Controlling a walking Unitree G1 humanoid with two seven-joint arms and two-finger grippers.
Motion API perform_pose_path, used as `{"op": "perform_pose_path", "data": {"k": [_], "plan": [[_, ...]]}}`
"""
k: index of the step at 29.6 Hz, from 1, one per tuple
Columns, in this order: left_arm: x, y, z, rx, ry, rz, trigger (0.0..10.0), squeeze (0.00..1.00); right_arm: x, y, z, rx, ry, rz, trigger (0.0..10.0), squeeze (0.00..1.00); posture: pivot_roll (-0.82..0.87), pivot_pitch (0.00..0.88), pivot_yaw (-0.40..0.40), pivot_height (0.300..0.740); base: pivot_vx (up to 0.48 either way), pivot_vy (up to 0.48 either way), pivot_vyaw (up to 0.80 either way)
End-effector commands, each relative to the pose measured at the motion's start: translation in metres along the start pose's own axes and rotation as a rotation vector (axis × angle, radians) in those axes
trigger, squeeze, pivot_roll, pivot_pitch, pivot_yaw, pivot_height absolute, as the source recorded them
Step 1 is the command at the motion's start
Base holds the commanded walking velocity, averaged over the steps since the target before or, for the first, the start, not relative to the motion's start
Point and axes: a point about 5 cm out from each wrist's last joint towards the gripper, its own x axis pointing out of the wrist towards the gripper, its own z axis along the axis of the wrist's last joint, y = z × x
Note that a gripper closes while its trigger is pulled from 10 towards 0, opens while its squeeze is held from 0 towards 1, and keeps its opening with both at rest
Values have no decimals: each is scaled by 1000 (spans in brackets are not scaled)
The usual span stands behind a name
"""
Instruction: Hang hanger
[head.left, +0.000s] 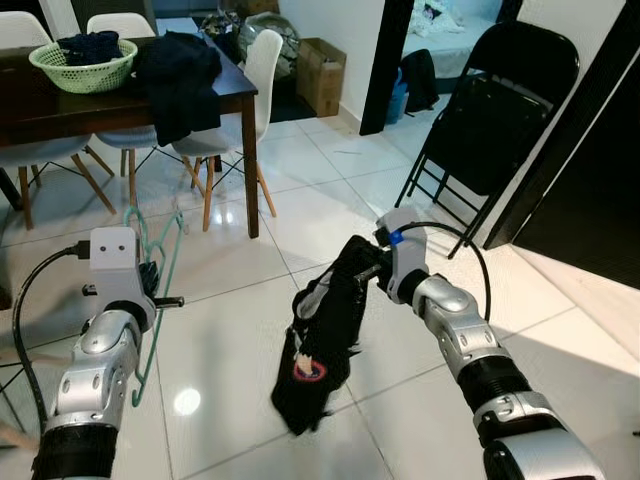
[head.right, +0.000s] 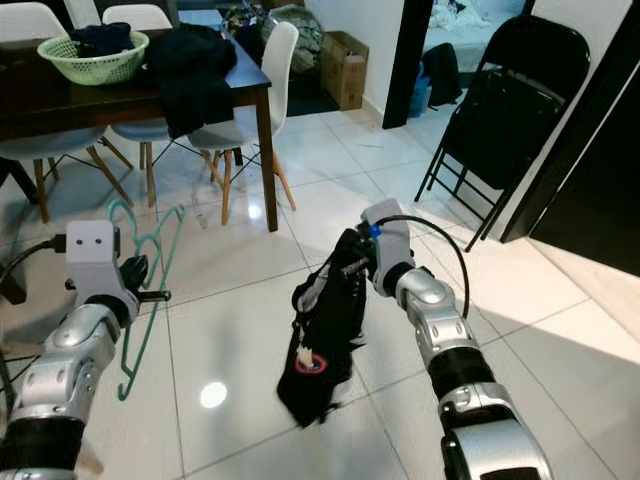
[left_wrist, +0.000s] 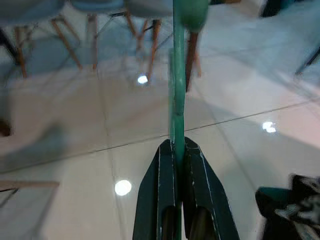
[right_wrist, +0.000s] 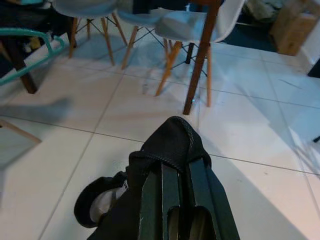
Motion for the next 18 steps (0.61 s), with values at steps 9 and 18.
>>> {"op": "perform_pose_path", "data": {"k": [9,18], "plan": [[2,-2,0,33,-15,-16,10000,0,-2,-5,1,7,-22,-8,10000,0,68,32,-70,740,356,0,0],[5,-3,-2,47,-12,-28,10000,0,-3,-5,-3,22,-10,-3,10000,0,70,6,-70,740,358,0,0]]}}
